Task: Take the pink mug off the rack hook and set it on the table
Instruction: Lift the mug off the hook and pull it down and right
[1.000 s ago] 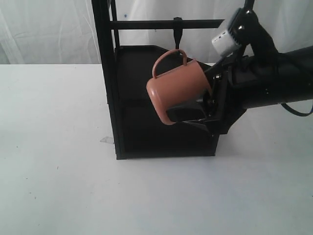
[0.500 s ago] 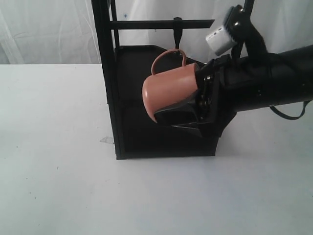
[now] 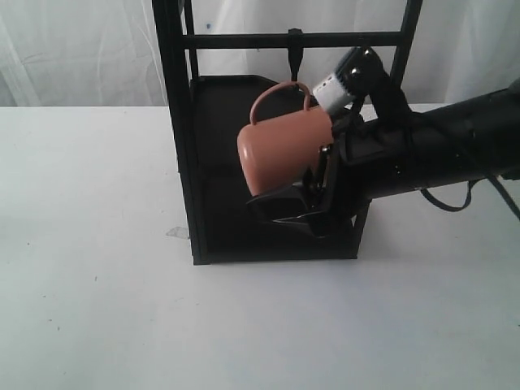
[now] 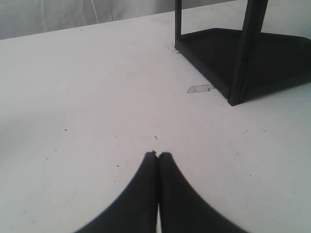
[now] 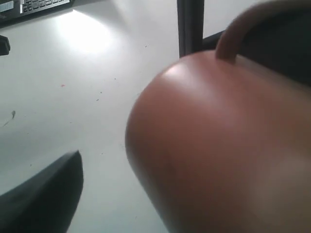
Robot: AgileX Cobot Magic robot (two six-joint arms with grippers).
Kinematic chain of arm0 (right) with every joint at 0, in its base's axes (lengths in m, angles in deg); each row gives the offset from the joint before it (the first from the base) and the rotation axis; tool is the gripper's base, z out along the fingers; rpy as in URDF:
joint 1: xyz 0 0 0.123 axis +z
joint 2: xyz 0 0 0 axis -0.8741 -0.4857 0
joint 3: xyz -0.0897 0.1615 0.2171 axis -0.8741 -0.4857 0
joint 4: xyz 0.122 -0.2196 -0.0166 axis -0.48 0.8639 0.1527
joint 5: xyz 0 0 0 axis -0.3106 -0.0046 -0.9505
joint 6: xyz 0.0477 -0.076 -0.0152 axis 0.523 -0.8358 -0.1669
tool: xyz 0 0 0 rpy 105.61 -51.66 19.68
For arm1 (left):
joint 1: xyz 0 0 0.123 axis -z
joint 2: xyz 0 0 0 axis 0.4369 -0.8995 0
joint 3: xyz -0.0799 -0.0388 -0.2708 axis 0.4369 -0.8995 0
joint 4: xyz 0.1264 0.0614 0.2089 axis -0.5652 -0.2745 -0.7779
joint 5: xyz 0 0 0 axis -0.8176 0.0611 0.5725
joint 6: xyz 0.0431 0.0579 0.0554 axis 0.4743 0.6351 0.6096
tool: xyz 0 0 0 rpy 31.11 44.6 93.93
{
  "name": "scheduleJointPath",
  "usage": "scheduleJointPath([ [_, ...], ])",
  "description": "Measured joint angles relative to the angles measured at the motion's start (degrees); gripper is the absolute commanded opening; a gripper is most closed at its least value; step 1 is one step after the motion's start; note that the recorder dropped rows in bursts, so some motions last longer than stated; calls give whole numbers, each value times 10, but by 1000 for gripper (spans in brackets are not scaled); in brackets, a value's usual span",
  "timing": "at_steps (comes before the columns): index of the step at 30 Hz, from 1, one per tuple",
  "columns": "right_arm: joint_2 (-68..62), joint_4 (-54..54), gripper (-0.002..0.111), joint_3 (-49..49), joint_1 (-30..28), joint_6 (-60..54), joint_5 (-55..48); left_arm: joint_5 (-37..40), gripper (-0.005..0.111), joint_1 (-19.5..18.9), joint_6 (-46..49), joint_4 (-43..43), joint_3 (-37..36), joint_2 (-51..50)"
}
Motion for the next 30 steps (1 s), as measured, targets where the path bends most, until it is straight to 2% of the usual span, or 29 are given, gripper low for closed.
scheduleJointPath([
  [5,-14,-10,74,0,15,-20,10,0,0,0,0,0,0,0],
  [9,-15,-13,63,0,21,-26,32,0,0,0,0,0,0,0],
  [19,-16,-46,13,0,23,-53,56,0,0,0,0,0,0,0],
  [23,-17,-51,0,0,23,-62,57,0,0,0,0,0,0,0],
  [30,-12,-53,0,0,23,-71,59,0,0,0,0,0,0,0],
])
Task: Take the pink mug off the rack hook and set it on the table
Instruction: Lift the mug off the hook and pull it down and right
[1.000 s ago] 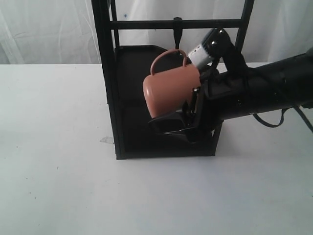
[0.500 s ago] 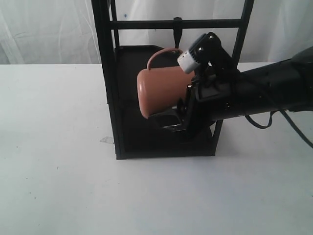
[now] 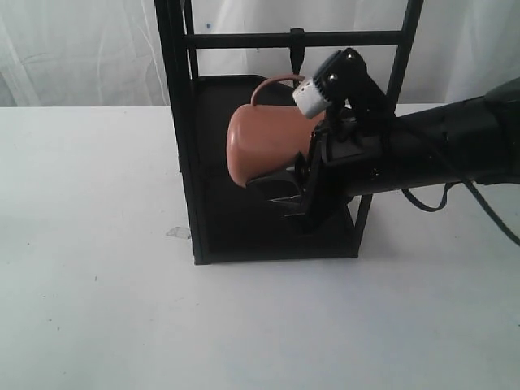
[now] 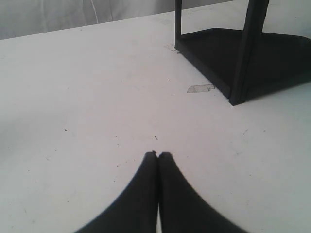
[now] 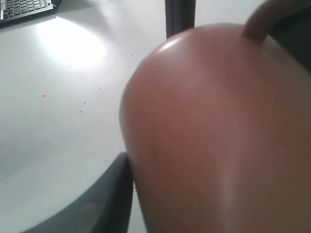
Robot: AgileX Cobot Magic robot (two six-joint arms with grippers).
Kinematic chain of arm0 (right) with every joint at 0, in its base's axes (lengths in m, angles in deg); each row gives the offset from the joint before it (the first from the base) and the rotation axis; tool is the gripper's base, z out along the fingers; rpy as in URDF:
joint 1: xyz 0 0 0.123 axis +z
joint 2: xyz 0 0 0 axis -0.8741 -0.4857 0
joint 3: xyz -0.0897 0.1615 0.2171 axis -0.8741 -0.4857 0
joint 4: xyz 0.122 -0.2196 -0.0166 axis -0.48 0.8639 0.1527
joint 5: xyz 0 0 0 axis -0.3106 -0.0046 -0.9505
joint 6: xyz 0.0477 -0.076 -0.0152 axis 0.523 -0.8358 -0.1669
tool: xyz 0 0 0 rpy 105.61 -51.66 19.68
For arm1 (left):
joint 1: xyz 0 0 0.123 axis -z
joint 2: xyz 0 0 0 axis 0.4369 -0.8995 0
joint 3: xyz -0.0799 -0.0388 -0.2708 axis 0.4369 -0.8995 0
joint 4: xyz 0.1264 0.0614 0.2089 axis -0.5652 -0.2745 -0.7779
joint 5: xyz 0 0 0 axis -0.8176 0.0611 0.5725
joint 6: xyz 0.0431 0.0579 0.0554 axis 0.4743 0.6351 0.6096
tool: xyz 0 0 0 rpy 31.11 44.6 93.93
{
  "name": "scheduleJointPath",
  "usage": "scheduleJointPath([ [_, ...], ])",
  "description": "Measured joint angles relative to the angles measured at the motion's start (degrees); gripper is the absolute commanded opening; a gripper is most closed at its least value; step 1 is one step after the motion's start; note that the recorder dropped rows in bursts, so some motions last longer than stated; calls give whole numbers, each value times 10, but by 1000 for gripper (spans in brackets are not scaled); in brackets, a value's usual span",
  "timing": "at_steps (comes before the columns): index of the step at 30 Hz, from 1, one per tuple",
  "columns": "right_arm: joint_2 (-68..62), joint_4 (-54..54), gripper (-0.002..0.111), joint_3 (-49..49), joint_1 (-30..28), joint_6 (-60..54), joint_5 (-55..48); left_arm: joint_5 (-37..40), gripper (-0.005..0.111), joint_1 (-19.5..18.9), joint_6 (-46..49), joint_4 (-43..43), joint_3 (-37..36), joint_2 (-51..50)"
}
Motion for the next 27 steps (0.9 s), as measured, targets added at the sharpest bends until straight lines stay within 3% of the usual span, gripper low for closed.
scheduleJointPath([
  [10,68,18,0,0,0,6,-7,0,0,0,0,0,0,0],
  [15,72,86,0,0,0,72,-16,0,0,0,0,0,0,0],
  [27,73,176,0,0,0,160,-125,0,0,0,0,0,0,0],
])
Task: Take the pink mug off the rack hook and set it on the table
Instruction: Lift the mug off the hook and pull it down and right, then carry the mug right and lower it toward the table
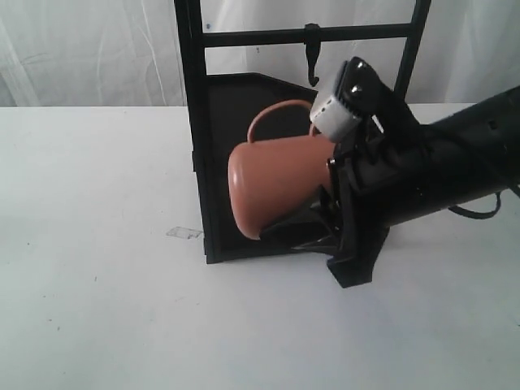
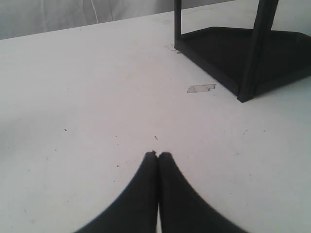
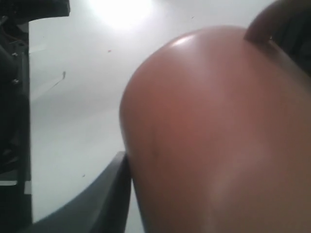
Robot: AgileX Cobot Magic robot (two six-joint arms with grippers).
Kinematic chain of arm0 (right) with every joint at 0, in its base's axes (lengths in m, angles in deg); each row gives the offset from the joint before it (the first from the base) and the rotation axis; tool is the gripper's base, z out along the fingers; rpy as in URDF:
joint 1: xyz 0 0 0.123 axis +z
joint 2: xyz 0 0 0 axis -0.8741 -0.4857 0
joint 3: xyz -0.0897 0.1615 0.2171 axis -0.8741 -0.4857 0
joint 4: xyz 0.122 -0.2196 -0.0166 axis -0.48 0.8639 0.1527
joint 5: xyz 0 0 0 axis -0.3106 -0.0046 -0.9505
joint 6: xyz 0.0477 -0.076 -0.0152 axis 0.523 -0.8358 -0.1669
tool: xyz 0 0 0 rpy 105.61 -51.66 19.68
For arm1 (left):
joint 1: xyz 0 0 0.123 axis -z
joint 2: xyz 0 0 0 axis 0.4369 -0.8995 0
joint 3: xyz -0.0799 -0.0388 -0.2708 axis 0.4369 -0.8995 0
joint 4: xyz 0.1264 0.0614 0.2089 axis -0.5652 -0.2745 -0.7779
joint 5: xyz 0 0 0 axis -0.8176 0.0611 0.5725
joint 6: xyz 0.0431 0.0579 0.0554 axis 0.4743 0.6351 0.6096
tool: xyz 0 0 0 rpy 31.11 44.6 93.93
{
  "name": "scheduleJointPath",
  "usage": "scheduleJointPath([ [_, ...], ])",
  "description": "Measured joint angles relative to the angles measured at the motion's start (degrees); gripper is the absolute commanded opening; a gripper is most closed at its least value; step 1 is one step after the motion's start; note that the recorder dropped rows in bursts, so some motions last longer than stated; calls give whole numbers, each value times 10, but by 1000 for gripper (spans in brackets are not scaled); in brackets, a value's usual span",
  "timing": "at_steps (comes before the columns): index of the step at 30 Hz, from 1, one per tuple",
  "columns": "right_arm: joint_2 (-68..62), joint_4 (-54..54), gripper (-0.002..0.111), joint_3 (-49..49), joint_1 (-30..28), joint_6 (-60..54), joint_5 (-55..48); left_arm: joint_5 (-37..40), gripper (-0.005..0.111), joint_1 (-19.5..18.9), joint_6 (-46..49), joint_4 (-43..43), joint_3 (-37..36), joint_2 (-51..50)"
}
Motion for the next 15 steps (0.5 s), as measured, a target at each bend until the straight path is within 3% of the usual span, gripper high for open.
scheduleJointPath([
  [9,1,101,0,0,0,100,-129,0,0,0,0,0,0,0],
  [15,1,215,0,0,0,221,-151,0,0,0,0,0,0,0],
])
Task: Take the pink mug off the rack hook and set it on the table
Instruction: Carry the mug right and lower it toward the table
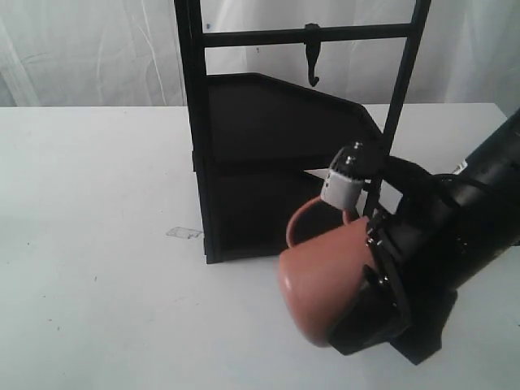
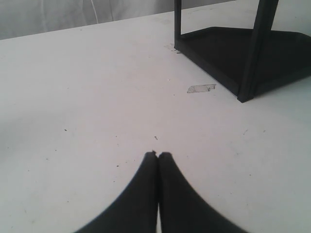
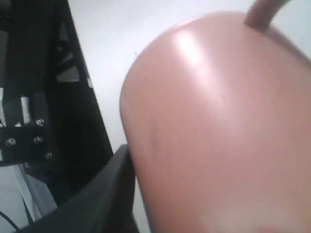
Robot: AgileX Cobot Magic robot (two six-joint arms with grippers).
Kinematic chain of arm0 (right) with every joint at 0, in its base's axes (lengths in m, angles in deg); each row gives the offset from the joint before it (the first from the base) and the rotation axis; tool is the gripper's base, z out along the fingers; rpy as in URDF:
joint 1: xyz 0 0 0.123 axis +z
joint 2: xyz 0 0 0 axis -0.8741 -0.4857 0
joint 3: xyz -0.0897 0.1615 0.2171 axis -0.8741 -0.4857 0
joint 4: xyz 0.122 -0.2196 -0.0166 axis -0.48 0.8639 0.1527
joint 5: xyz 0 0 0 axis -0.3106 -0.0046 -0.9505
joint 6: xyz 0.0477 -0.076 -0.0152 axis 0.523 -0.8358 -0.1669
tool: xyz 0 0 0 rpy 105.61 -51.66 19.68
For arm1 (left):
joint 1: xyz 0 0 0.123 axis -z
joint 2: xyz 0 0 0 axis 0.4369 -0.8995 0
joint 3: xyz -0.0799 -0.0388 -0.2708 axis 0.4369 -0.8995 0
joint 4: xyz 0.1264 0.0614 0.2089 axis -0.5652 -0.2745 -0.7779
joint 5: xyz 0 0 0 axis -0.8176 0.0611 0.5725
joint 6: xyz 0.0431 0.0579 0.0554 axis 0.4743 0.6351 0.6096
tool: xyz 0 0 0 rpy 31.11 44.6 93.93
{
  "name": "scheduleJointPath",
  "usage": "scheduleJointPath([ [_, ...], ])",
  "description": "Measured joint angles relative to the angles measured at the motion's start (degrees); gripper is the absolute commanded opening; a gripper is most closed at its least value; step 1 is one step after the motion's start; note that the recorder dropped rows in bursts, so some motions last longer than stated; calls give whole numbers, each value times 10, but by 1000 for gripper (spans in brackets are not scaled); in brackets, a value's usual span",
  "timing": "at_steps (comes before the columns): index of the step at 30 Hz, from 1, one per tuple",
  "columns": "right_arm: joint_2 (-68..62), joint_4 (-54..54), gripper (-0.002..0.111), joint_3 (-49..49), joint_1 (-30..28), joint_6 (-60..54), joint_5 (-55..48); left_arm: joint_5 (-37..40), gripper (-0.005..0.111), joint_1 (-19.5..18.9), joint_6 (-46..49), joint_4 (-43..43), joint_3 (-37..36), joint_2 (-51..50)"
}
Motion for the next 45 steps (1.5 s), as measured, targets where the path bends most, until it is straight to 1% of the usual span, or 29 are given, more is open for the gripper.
scheduleJointPath([
  [3,0,106,0,0,0,110,-2,0,0,0,0,0,0,0],
  [8,0,366,0,0,0,335,-7,0,0,0,0,0,0,0],
  [11,0,487,0,0,0,421,-8,0,0,0,0,0,0,0],
  [13,0,523,0,0,0,446,-8,0,0,0,0,0,0,0],
  [22,0,553,0,-2,0,463,-8,0,0,0,0,0,0,0],
  [26,-10,558,0,-29,0,459,-4,0,0,0,0,0,0,0],
  [30,-47,581,0,-54,0,457,-1,0,0,0,0,0,0,0],
  [41,-97,589,0,-57,0,469,75,0,0,0,0,0,0,0],
  [45,-119,589,0,-68,0,470,85,0,0,0,0,0,0,0],
])
